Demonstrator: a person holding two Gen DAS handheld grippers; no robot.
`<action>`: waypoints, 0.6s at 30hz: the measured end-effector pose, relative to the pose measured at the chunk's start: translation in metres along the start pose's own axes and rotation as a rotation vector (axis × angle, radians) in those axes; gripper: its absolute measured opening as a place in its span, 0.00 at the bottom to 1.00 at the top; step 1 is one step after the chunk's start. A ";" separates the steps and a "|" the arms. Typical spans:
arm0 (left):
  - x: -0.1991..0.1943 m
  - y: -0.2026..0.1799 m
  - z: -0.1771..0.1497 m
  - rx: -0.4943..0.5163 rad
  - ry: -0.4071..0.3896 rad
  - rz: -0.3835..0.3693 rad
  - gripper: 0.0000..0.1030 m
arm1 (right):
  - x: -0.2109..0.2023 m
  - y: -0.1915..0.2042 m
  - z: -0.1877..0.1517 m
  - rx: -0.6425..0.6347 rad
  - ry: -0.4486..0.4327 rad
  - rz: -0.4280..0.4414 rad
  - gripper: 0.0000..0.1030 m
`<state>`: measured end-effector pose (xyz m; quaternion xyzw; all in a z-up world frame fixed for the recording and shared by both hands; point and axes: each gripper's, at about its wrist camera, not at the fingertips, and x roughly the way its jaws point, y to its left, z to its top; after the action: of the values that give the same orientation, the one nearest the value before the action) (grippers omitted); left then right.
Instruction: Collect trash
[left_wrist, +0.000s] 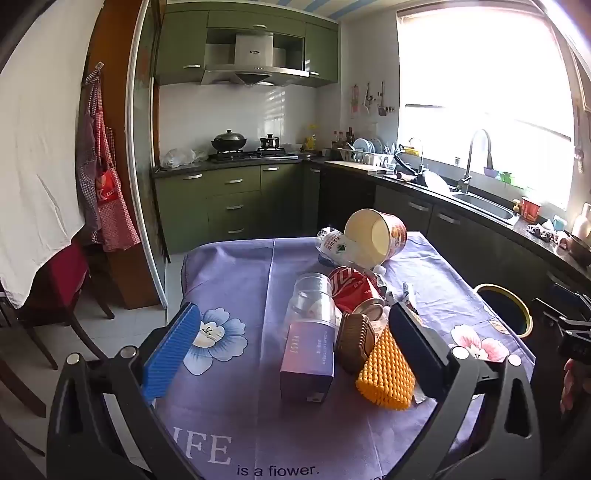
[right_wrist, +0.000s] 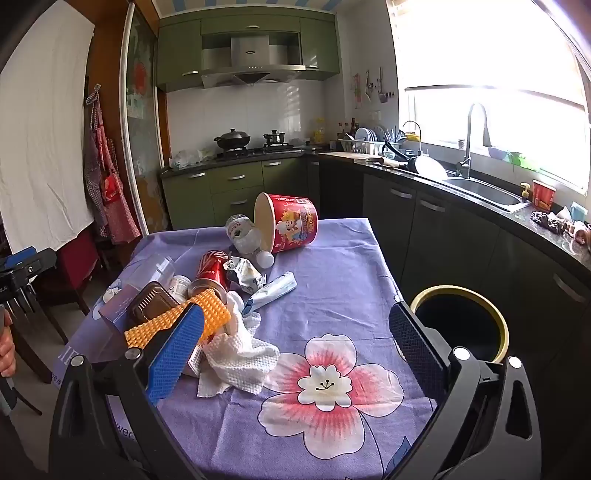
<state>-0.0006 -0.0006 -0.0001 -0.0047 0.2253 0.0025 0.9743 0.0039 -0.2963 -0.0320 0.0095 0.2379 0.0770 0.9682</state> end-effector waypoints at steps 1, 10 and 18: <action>0.000 0.000 0.000 0.003 -0.001 0.001 0.94 | 0.000 -0.001 0.000 0.002 0.000 0.001 0.96; 0.010 -0.008 -0.003 0.008 0.018 -0.013 0.94 | 0.003 -0.008 0.001 0.004 -0.001 -0.003 0.96; 0.004 -0.009 -0.003 0.011 0.013 -0.022 0.94 | 0.001 -0.007 0.000 0.006 -0.002 -0.004 0.96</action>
<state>0.0020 -0.0097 -0.0046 -0.0021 0.2313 -0.0096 0.9728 0.0054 -0.3030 -0.0328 0.0122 0.2372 0.0743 0.9685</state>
